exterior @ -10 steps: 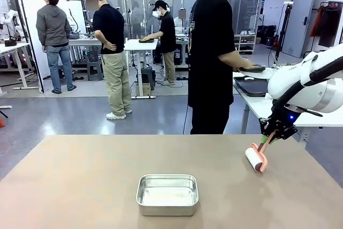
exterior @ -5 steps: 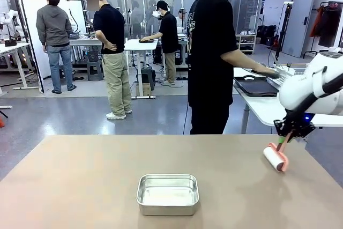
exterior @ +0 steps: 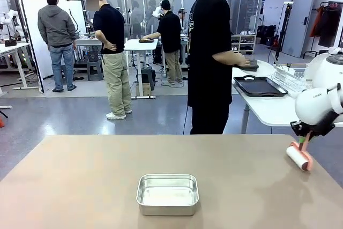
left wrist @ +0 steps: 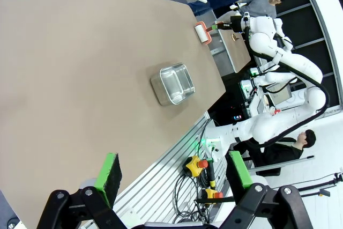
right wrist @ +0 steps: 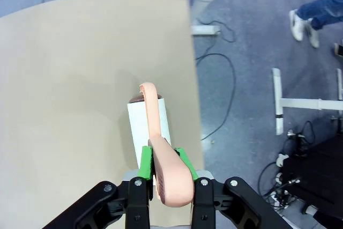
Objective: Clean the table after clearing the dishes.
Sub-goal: When the right (or left) Handle tray is removed, use the right hand (or left hand) to clean the right (or left) side of the table with the Lint Roller.
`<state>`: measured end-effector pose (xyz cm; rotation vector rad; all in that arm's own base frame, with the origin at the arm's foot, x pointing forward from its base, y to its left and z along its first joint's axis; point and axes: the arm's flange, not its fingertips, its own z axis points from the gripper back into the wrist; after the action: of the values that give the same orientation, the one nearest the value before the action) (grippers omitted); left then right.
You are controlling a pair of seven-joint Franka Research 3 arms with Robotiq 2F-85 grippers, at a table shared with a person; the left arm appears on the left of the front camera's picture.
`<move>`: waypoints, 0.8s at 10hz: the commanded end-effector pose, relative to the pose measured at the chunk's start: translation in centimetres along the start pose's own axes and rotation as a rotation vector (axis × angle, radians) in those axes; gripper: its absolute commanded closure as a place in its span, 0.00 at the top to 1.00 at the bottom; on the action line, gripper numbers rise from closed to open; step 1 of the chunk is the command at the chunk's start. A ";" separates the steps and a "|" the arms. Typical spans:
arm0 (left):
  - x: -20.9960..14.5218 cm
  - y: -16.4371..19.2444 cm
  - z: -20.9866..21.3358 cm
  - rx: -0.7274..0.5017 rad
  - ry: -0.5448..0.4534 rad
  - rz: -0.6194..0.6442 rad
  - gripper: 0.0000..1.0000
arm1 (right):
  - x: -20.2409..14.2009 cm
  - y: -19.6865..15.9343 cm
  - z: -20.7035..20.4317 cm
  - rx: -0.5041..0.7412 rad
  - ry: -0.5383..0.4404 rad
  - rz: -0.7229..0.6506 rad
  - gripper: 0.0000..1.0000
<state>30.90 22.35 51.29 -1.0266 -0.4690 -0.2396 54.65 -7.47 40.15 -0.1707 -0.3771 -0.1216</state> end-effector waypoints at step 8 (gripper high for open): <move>-0.2 -0.2 0.2 -0.004 -0.001 -0.012 1.00 | 1.8 -2.2 4.2 -0.078 -0.089 -0.078 0.22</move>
<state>30.91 22.35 51.29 -1.0266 -0.4689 -0.2398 54.91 -9.08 43.10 -0.2079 -0.4398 -0.1943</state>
